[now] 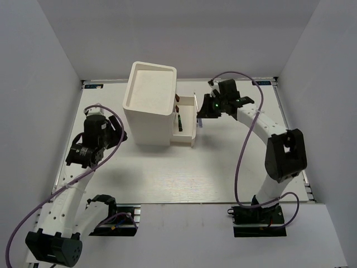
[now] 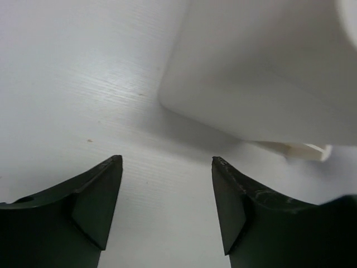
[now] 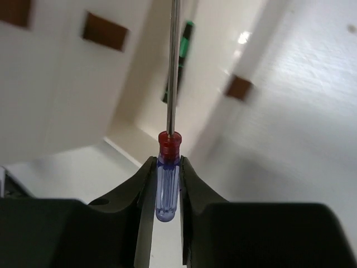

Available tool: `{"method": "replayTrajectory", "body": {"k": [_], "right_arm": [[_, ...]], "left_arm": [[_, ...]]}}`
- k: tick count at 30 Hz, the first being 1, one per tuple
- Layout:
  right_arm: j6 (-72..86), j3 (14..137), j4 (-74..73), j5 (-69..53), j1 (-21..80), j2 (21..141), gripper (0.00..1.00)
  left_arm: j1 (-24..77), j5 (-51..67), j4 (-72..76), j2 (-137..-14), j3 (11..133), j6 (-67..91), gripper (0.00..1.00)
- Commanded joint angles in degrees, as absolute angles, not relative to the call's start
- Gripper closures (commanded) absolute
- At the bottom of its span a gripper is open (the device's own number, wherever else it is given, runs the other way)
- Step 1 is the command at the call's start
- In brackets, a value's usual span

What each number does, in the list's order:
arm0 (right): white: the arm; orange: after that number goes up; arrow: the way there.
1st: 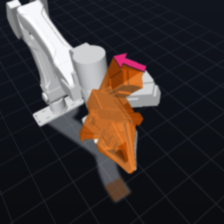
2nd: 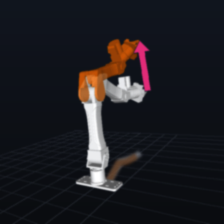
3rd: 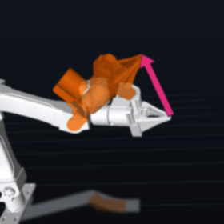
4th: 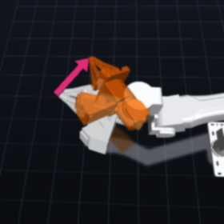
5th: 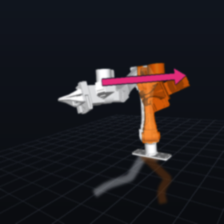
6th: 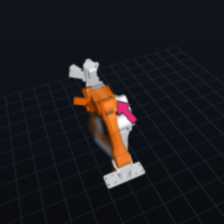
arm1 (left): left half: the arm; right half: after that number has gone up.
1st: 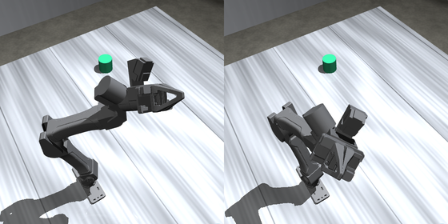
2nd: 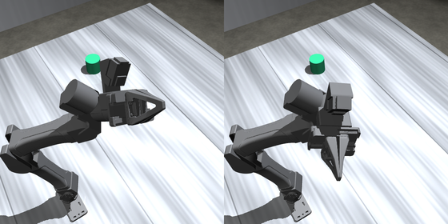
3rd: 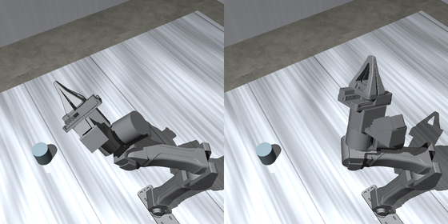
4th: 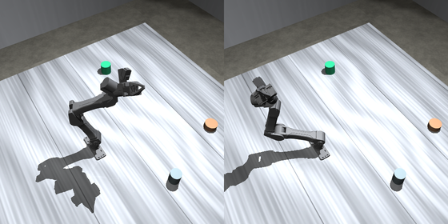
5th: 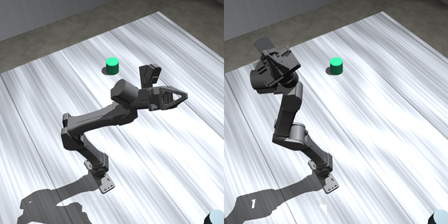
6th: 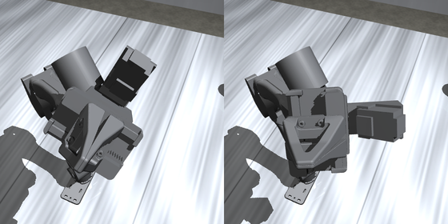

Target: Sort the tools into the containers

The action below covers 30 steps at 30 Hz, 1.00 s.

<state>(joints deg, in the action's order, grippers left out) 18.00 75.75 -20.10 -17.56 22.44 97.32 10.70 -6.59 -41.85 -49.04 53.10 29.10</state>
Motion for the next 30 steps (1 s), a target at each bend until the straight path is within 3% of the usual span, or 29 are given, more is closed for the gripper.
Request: {"method": "replayTrajectory", "body": {"k": [1,6,8,9,13,17,18,19,20,21,23,24,27,30], "right_arm": [[19.5,85.3,-18.4,-26.4,23.4,104.2,1.0],[20.6,94.8,-18.9,-23.5,24.5,114.7,1.0],[20.5,97.4,-18.7,-23.4,24.6,116.2,0.91],[20.0,97.9,-19.4,-23.4,24.7,116.8,0.78],[20.1,99.2,-18.9,-25.0,24.9,118.4,0.55],[19.8,99.1,-18.7,-27.4,23.9,115.0,0.52],[19.8,98.5,-18.9,-28.1,23.3,114.3,0.53],[19.5,98.2,-18.9,-28.7,23.0,113.6,0.71],[18.9,97.1,-18.9,-28.8,22.5,111.0,0.86],[18.4,95.4,-18.5,-27.6,21.9,110.0,1.0],[13.3,92.5,-18.5,-24.8,21.3,106.4,1.0],[10.3,91.6,-19.2,-18.3,20.8,105.9,1.0],[3.3,89.0,-21.2,-8.9,20.1,105.6,1.0],[0.4,90.7,-26.3,-6.6,20.0,110.0,1.0]], "left_arm": [[10.5,-17.1,-45.0,-52.6,55.1,32.9,0.24],[9.3,-16.3,-41.4,-59.5,56.3,34.9,0.21],[8.0,-17.8,-40.7,-62.0,57.1,37.2,0.19],[7.5,-18.4,-40.7,-62.1,57.7,37.8,0.19],[4.9,-20.4,-38.4,-64.4,59.1,38.4,0.19],[1.9,-19.2,-35.9,-67.9,60.2,38.9,0.22],[0.7,-17.4,-34.2,-68.7,60.2,38.9,0.25],[0.1,-16.4,-33.4,-70.7,60.7,38.9,0.31],[-0.5,-15.4,-32.6,-71.7,60.7,38.9,0.47],[-1.6,-13.3,-31.0,-72.7,60.7,38.9,0.56],[-2.5,-10.7,-29.2,-75.9,61.3,38.9,0.75],[-2.5,-8.0,-28.3,-77.2,61.8,38.9,0.78],[-3.7,-2.3,-25.2,-82.2,63.9,37.6,0.8],[-3.7,3.2,-22.6,-85.6,65.8,36.0,0.72]]}}
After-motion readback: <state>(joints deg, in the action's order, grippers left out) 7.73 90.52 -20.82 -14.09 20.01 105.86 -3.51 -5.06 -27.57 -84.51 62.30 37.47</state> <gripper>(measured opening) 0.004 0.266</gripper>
